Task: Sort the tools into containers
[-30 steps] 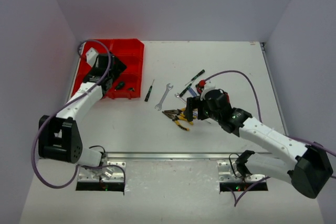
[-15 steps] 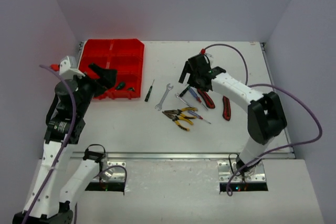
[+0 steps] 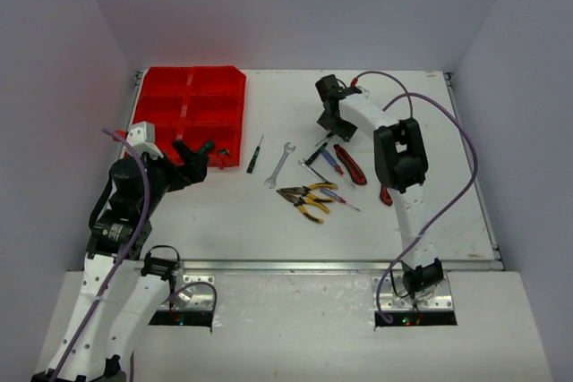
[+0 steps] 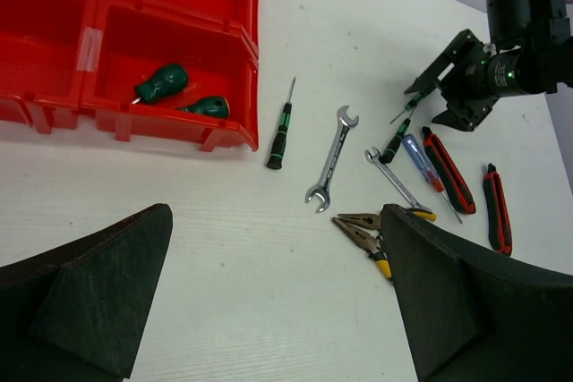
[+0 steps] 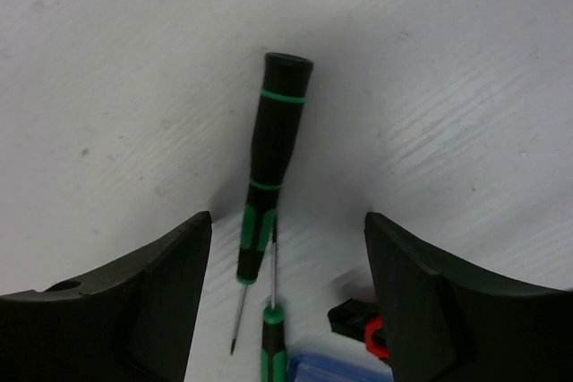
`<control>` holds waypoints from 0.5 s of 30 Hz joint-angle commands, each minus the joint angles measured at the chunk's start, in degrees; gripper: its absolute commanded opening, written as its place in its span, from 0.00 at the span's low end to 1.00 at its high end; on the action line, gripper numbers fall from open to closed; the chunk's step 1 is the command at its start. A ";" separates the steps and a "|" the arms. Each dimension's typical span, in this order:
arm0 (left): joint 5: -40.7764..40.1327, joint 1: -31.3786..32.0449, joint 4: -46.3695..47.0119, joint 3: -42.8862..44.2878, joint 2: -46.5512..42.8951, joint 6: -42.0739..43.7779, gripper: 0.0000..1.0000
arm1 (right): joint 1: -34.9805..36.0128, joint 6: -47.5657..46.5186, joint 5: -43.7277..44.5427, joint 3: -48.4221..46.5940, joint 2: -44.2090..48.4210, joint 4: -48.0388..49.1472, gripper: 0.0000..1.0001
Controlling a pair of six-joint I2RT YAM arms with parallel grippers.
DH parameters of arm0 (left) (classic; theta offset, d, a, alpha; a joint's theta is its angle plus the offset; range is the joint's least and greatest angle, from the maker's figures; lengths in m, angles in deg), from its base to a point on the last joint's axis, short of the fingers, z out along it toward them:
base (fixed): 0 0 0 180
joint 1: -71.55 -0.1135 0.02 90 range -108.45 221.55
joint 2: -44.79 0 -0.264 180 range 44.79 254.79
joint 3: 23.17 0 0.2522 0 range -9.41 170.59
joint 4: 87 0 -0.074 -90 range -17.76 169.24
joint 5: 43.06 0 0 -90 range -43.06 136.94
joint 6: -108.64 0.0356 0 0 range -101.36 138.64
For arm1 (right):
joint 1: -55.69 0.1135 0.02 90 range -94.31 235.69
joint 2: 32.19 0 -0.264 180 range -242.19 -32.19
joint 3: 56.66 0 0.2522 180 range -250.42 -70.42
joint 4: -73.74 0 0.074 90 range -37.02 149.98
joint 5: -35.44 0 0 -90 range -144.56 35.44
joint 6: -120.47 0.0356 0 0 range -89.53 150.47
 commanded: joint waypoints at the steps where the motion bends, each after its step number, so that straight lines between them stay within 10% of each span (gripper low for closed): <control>1: 0.91 0.13 3.04 0.57 -0.08 1.11 1.00 | -0.85 2.23 4.51 -3.20 -1.05 -3.51 0.68; 15: 3.02 0.13 4.69 -0.13 1.50 1.26 1.00 | -5.04 1.10 -0.22 -9.61 -7.83 -1.55 0.16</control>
